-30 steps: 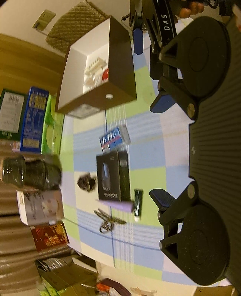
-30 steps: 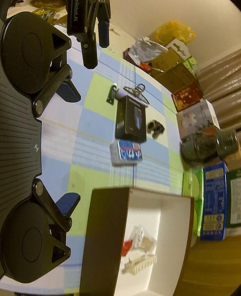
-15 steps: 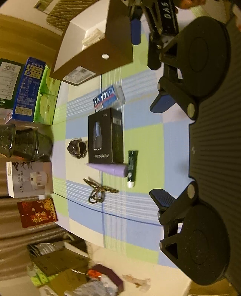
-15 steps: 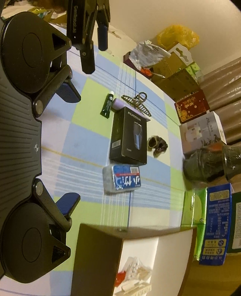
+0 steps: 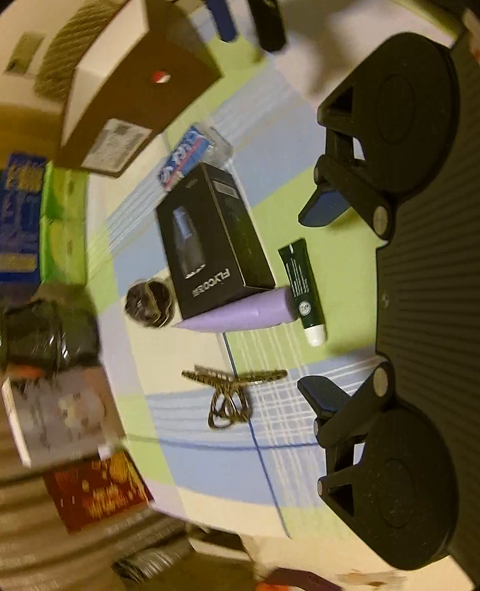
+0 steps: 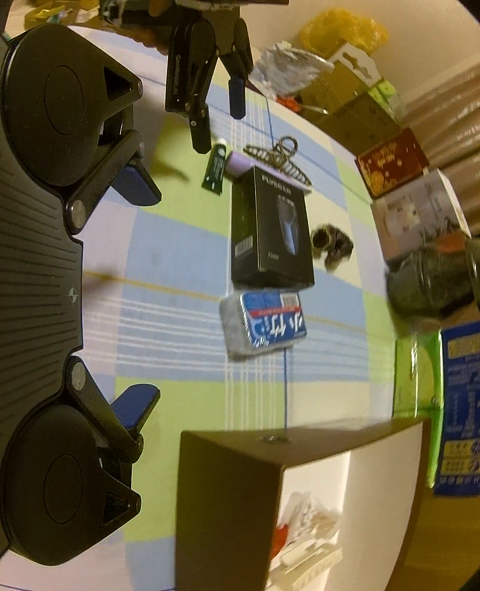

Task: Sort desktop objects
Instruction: 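Withdraw both tools from the box toward the remaining items on the table, then grasp the green tube with the left tool while the right tool grasps the blue floss pack, then carry the green tube and blue floss pack with both tools over the box, then open both tools to drop the green tube and floss pack into the box, then withdraw both tools from the box back toward the remaining items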

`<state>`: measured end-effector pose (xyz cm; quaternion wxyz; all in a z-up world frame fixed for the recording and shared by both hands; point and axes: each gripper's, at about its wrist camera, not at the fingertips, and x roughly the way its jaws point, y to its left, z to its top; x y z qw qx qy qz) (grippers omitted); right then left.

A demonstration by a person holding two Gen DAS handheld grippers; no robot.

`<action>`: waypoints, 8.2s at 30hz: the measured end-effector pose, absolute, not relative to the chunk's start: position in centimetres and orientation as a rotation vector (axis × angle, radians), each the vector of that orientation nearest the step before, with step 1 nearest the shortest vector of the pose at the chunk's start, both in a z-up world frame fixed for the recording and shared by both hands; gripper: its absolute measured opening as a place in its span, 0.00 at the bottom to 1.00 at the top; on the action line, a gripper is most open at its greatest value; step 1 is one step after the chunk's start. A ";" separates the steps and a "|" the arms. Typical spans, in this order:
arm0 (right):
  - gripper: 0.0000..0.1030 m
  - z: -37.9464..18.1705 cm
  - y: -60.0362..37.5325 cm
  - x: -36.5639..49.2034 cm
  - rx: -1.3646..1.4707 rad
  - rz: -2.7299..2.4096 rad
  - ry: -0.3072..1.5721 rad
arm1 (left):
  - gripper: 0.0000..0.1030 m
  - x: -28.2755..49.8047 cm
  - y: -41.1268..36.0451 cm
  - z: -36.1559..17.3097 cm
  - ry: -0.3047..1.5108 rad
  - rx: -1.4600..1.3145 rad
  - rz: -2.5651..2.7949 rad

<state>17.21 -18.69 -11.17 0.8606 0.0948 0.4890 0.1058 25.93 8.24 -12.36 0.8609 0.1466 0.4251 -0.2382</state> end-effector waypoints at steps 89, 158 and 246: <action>0.66 -15.0 -18.3 17.7 -0.042 0.242 1.015 | 0.12 25.1 11.8 -14.4 1.134 0.156 -0.197; 0.54 -3.0 -48.3 19.3 0.027 0.099 0.807 | 0.12 24.6 -24.8 -2.6 0.895 0.158 -0.627; 0.98 -2.6 -46.2 15.6 0.063 0.172 0.868 | 0.86 19.9 -24.8 -2.3 0.899 0.213 -0.436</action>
